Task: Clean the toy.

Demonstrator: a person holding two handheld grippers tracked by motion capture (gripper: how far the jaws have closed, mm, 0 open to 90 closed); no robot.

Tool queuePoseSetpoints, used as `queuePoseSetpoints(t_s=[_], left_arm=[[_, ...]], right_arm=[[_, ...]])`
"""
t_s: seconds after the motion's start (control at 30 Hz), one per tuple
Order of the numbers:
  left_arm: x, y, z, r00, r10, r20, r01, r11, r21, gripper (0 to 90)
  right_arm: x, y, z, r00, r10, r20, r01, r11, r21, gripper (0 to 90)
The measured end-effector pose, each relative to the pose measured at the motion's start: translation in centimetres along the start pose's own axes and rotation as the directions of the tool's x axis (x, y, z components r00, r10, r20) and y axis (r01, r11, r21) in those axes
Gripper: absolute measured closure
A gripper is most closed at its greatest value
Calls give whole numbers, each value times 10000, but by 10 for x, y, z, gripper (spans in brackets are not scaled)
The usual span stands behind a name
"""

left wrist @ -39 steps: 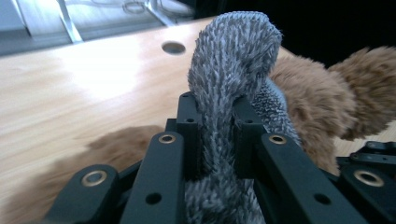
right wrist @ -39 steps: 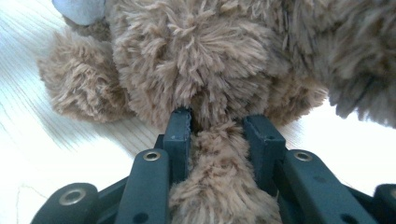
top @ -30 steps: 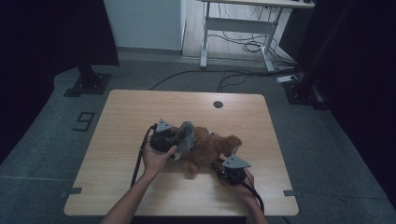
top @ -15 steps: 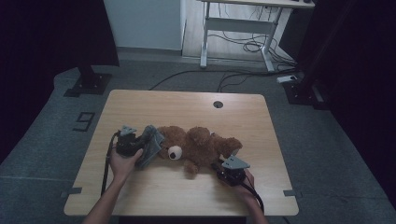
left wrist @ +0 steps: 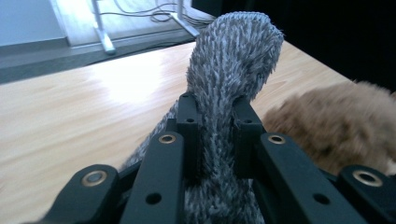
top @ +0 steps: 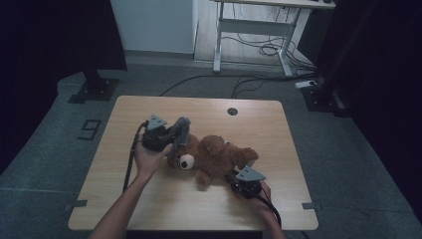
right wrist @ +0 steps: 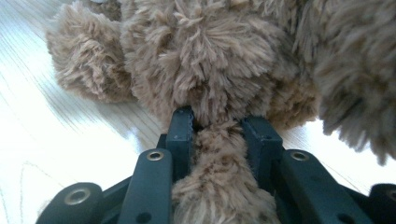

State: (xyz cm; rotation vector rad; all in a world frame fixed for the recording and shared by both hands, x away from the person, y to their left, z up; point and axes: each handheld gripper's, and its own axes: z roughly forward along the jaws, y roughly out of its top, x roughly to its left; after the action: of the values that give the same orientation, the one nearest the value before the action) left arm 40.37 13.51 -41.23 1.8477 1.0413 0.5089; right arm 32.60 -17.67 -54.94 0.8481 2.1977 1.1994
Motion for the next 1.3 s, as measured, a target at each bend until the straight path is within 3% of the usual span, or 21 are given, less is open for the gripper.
queuePoseSetpoints(t_s=[0.07,0.13,0.27,0.47,0.57,0.63,0.73,0.77,0.8,0.93,1.03,1.17,1.2,1.3], left_arm=[[-7,6,24,9998,76,187,-86,9986,514,773],[-6,2,37,9995,-35,324,4,9954,961,772],[-1,-14,48,9967,-492,641,394,9886,1453,774],[-2,-33,37,9950,-624,778,540,9930,1049,784],[-6,-46,28,9954,-574,767,517,9959,738,787],[-7,-51,24,9946,-629,830,582,9966,579,788],[-10,-57,19,9935,-705,894,672,9970,389,789],[-10,-57,19,9935,-705,894,672,9970,389,789],[-13,-61,16,9934,-693,914,673,9974,255,789],[-14,-68,10,9923,-777,969,777,9970,34,790],[-16,-73,5,9914,-838,1003,853,9963,-107,791],[-18,-78,0,9910,-841,1038,868,9960,-214,790],[-18,-80,-2,9903,-876,1081,907,9956,-240,790],[-21,-86,-8,9884,-929,1198,980,9945,-368,790]], right_arm=[[0,0,0,10000,-39,3,39,10000,12,675],[0,0,0,10000,-35,-9,35,10000,6,674],[-1,0,0,10000,32,-18,-32,10000,-25,673],[-3,-1,-2,9997,236,-25,-236,9996,-127,628],[-7,0,-13,9982,600,-4,-600,9974,-405,459],[-10,0,-23,9944,1054,-43,-1055,9920,-691,395],[-17,0,-44,9835,1801,157,-1763,9745,-1385,287],[-17,0,-44,9835,1801,157,-1763,9745,-1385,287],[-22,4,-57,9748,2219,244,-2140,9598,-1816,232],[-21,16,-64,9733,2294,-45,-2255,9525,-2046,209],[-16,28,-59,9759,2172,-203,-2168,9550,-2023,175],[-10,37,-54,9791,2027,-187,-2025,9607,-1897,266],[-9,38,-48,9822,1876,118,-1834,9702,-1585,361],[-15,32,-38,9826,1845,203,-1812,9773,-1095,435]])
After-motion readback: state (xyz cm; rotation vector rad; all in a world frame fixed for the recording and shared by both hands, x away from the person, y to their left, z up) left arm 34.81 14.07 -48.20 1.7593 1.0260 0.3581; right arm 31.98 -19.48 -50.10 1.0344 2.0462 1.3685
